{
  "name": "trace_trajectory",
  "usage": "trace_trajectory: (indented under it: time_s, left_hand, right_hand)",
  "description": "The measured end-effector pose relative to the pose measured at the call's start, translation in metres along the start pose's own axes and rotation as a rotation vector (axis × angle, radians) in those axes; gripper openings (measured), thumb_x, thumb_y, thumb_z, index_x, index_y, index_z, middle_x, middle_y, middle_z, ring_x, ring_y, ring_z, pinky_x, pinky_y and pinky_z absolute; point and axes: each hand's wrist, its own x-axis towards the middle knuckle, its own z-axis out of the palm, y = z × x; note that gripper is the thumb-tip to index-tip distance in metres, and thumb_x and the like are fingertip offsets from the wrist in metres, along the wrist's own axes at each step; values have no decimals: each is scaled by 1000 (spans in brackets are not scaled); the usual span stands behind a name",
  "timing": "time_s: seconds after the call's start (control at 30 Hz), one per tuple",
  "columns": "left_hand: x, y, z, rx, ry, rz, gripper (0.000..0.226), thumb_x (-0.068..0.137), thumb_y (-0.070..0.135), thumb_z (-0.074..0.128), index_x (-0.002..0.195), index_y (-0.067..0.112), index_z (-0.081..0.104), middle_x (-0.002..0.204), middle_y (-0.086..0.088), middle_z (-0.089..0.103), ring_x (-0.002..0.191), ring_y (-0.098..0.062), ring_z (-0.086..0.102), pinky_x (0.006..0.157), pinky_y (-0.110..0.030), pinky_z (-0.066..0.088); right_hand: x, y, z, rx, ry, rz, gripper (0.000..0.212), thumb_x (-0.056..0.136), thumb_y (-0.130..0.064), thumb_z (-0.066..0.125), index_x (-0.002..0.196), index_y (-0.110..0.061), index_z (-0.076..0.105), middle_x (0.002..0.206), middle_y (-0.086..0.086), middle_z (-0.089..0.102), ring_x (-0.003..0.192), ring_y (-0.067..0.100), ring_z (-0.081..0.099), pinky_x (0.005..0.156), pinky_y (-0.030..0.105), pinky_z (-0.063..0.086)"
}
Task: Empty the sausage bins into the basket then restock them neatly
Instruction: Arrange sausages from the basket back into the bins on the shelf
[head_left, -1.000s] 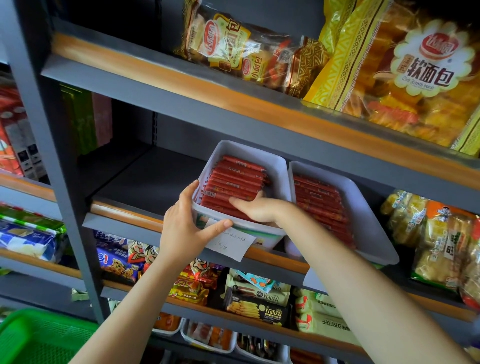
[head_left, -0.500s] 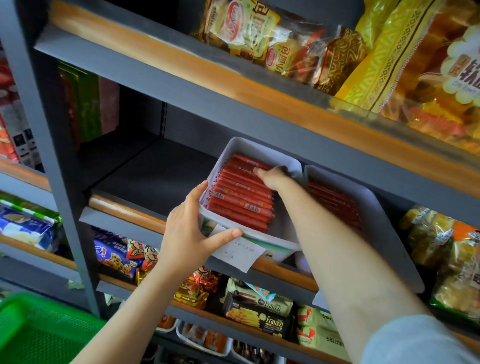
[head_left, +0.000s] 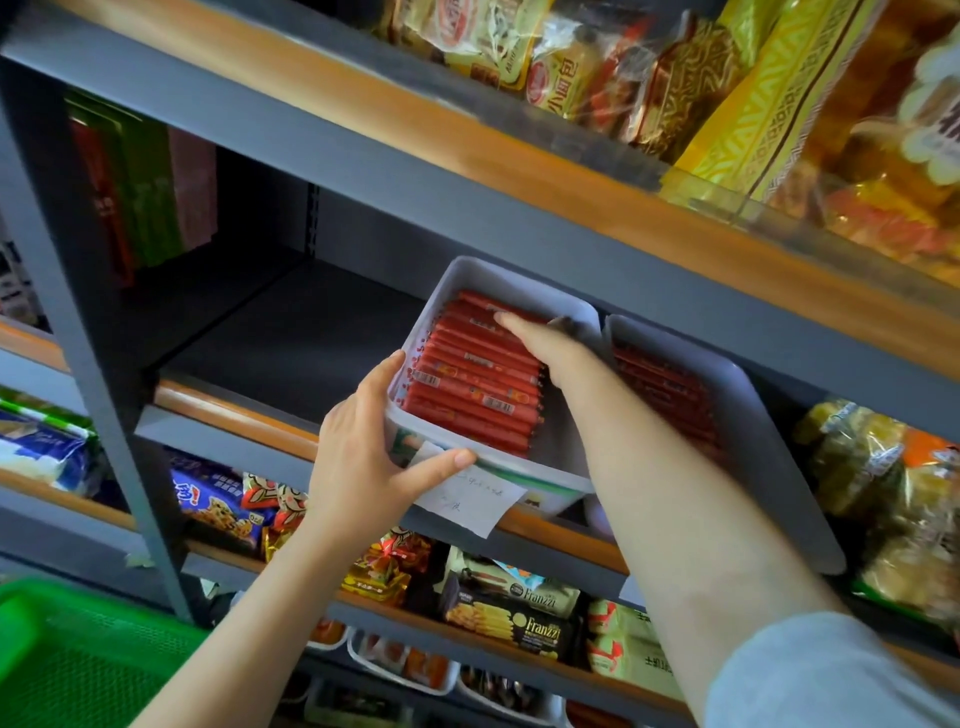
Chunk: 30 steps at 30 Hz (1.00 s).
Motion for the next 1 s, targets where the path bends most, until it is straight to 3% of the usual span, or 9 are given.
trace_trajectory:
  time_s: [0.2,0.27,0.33,0.4,0.5,0.6,0.73,0.87,1.0]
  left_hand:
    - [1,-3,0,7,-13,-11,105,65,85,63,148,37,21,133,10,54,123,-16,52,97,-50,50]
    - [1,-4,-1,-1,-19,-14,105,65,85,64,148,37,20,133,10,55,123,-16,53,97,-50,50]
    - [1,-3,-2,-6,-30,-12,105,66,85,64,148,37,20,133,10,55,124,-16,53,98,-50,50]
    - [1,-2,-3,-13,-33,-8,104,66,84,65,148,37,21,134,11,55,124,-15,52,98,-49,49]
    - [1,-1,-3,-16,-31,-1,103,67,84,65,148,38,21,134,12,55,125,-14,52,99,-48,49]
    - [0,-1,-3,-27,-28,1,101,67,83,65,147,39,22,133,12,55,124,-14,53,98,-48,49]
    - [-1,5,-4,31,-8,-4,103,67,84,61,148,32,25,119,13,54,109,-11,49,96,-47,47]
    - [-2,9,-6,32,-1,-10,104,66,82,61,148,31,25,124,19,45,110,2,36,100,-41,42]
    - [-2,11,-7,19,-3,-9,103,66,82,61,148,31,25,126,22,43,112,4,35,100,-36,39]
  right_hand:
    - [-3,-2,-3,-63,42,31,102,75,-75,59,151,-14,27,140,9,53,124,27,53,107,38,39]
    - [-9,-6,0,-230,202,-86,97,84,-66,56,153,-9,18,148,16,42,130,31,47,104,39,39]
    - [-21,-10,4,-398,274,-280,89,86,-64,55,151,-12,25,149,16,39,133,33,43,104,40,39]
    - [-32,-10,9,-585,65,-443,90,81,-74,53,149,-23,25,152,11,35,137,31,39,109,43,36]
    - [-36,8,17,-966,-194,-454,111,67,-91,45,153,-41,-2,164,1,-4,151,28,3,120,50,13]
    - [-36,17,18,-1105,-165,-477,113,69,-91,43,152,-41,-16,163,-2,-20,150,25,-13,121,51,-2]
    - [-25,4,11,-1153,-124,-486,108,69,-93,35,152,-43,-13,164,-4,-14,151,23,-7,121,51,0]
    - [-20,1,12,-1130,-100,-437,103,71,-93,30,151,-45,-13,164,-5,-13,151,23,-6,121,51,2]
    - [-19,2,14,-1114,-188,-411,109,67,-96,31,151,-44,-16,163,-3,-20,150,24,-13,121,52,0]
